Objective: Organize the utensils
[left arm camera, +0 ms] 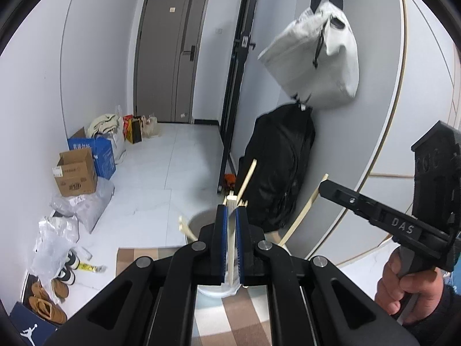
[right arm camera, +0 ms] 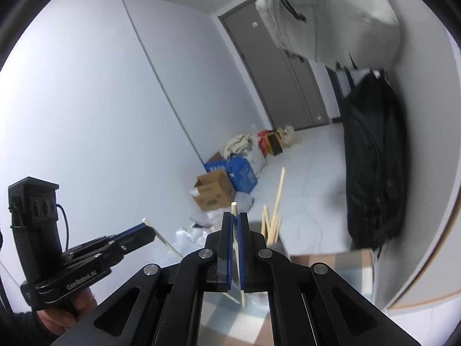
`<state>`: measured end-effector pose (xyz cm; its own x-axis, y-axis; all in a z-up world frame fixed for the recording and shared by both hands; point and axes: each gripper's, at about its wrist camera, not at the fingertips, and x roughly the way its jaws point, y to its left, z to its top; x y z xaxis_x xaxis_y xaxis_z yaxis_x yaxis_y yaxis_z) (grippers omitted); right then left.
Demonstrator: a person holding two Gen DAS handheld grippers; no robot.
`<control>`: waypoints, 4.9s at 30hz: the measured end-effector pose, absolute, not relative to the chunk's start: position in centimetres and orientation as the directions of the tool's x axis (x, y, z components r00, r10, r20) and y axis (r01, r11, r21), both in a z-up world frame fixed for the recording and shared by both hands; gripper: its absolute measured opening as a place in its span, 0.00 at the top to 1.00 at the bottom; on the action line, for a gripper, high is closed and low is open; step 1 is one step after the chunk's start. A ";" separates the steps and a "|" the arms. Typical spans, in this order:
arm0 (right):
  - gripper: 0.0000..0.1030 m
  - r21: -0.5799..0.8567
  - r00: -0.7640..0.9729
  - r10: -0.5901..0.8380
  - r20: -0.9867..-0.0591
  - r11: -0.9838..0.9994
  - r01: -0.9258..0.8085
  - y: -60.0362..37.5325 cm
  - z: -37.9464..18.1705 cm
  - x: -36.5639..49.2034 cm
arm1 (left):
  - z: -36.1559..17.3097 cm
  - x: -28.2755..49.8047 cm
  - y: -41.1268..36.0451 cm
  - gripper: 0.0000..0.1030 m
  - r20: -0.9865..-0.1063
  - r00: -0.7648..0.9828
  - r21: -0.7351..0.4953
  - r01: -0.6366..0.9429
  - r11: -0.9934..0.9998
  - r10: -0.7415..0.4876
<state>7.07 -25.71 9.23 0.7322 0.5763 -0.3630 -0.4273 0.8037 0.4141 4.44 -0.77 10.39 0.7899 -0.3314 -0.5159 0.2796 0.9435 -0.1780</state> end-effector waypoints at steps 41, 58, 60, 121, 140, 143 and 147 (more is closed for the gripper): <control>0.98 0.352 0.689 0.580 -0.435 0.814 -0.463 -19.8 3.9 18.3 | 5.6 15.4 -0.6 0.98 -0.617 0.727 -0.106 0.301 0.948 -0.300; 0.98 0.321 0.632 0.599 -0.492 0.800 -0.508 -18.7 2.4 18.1 | 3.6 16.3 -0.5 0.98 -0.664 0.659 -0.156 0.341 0.927 -0.354; 0.98 0.327 0.630 0.595 -0.500 0.803 -0.499 -18.9 2.3 18.0 | 3.4 16.4 -0.4 0.98 -0.677 0.641 -0.173 0.338 0.925 -0.361; 0.00 0.282 0.814 0.513 -0.272 0.852 -0.442 -24.6 6.8 -1.1 | 7.4 -1.8 0.9 0.04 -0.445 0.895 -0.098 -0.036 0.995 -0.011; 0.00 0.277 0.813 0.511 -0.279 0.854 -0.441 -24.4 6.7 -1.3 | 7.1 -1.9 1.1 0.04 -0.458 0.889 -0.134 -0.055 0.989 -0.013; 0.00 0.277 0.813 0.510 -0.279 0.854 -0.441 -24.4 6.7 -1.3 | 7.0 -1.8 1.2 0.04 -0.464 0.886 -0.139 -0.059 0.989 -0.012; 0.00 0.280 0.815 0.512 -0.271 0.852 -0.442 -24.5 6.7 -1.3 | 7.0 -1.7 1.3 0.04 -0.469 0.883 -0.141 -0.067 0.988 -0.007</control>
<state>-1.33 -24.51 6.66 0.8151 0.5120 -0.2711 -0.4423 0.8522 0.2797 -1.68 1.28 6.96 0.8834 -0.0074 -0.4686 -0.0666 0.9877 -0.1413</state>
